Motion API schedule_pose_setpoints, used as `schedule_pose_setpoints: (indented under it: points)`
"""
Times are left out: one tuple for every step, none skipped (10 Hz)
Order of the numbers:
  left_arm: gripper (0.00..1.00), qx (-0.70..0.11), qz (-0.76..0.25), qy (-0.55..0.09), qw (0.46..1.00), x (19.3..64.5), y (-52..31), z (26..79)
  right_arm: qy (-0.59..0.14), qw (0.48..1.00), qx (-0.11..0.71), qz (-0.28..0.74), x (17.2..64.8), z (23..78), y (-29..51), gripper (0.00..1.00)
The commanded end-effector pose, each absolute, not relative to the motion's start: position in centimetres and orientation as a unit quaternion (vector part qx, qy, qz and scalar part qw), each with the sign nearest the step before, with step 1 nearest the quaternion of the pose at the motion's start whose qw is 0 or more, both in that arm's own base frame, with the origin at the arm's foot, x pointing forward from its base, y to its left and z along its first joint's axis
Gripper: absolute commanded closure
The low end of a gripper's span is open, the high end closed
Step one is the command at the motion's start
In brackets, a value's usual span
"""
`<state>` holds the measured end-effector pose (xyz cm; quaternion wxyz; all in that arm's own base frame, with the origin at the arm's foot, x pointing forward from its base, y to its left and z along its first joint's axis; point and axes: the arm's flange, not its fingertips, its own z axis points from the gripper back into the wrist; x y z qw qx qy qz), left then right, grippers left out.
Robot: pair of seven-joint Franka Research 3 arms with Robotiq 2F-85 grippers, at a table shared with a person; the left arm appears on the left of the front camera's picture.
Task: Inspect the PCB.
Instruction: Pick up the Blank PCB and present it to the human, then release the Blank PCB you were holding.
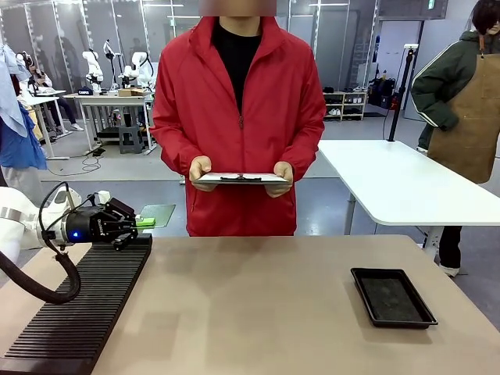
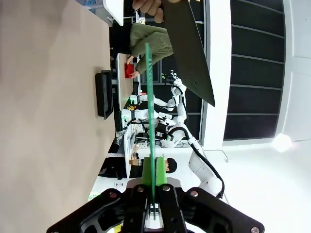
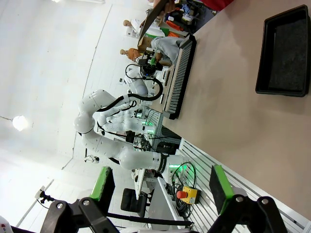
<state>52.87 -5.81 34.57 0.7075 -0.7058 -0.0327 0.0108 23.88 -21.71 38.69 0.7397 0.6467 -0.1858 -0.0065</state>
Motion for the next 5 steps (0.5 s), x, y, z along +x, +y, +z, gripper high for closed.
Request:
schedule_pose_setpoints:
  points:
    - [0.97, -0.705, 0.009, -0.036, 0.708, 52.89, -5.82, 34.63, -0.189, 0.736, 0.65, -0.005, 23.8, 38.78, -21.77, 0.0]
    - [0.97, -0.705, 0.009, -0.036, 0.708, 52.89, -5.82, 34.63, -0.189, 0.736, 0.65, -0.005, 23.8, 38.78, -21.77, 0.0]
    - [0.97, -0.705, 0.009, -0.036, 0.708, 52.89, -5.82, 34.63, -0.189, 0.736, 0.65, -0.005, 23.8, 38.78, -21.77, 0.0]
    - [0.97, -0.705, 0.009, -0.036, 0.708, 52.89, -5.82, 34.63, -0.189, 0.736, 0.65, -0.005, 23.8, 38.78, -21.77, 0.0]
    - [0.97, -0.705, 0.009, -0.036, 0.708, 52.89, -5.82, 34.63, -0.189, 0.736, 0.65, -0.005, 23.8, 38.78, -21.77, 0.0]
